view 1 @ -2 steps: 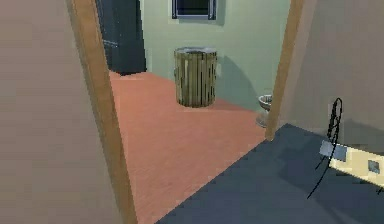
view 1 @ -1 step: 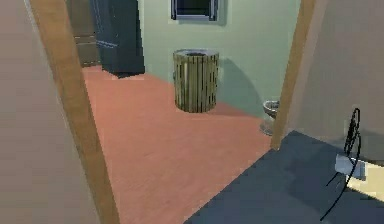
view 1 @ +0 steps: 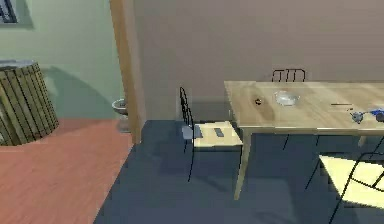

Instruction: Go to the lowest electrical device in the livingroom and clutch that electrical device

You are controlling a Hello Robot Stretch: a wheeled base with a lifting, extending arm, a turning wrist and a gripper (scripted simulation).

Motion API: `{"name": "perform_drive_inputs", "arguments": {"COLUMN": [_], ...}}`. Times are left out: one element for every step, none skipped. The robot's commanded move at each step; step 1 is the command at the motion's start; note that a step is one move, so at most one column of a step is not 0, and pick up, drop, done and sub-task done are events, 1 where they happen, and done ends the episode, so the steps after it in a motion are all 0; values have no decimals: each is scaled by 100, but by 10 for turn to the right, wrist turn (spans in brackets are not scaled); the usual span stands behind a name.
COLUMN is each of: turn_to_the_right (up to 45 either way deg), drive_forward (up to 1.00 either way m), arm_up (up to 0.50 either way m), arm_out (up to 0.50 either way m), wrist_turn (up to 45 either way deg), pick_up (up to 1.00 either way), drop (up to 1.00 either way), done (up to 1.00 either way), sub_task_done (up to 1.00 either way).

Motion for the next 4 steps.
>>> {"name": "perform_drive_inputs", "arguments": {"turn_to_the_right": [240,0,450,450], "drive_forward": [0,55,0,0], "arm_up": [0,0,0,0], "arm_out": [0,0,0,0], "wrist_turn": [0,0,0,0], "pick_up": [0,0,0,0], "drop": [0,0,0,0], "done": [0,0,0,0], "sub_task_done": [0,0,0,0]}}
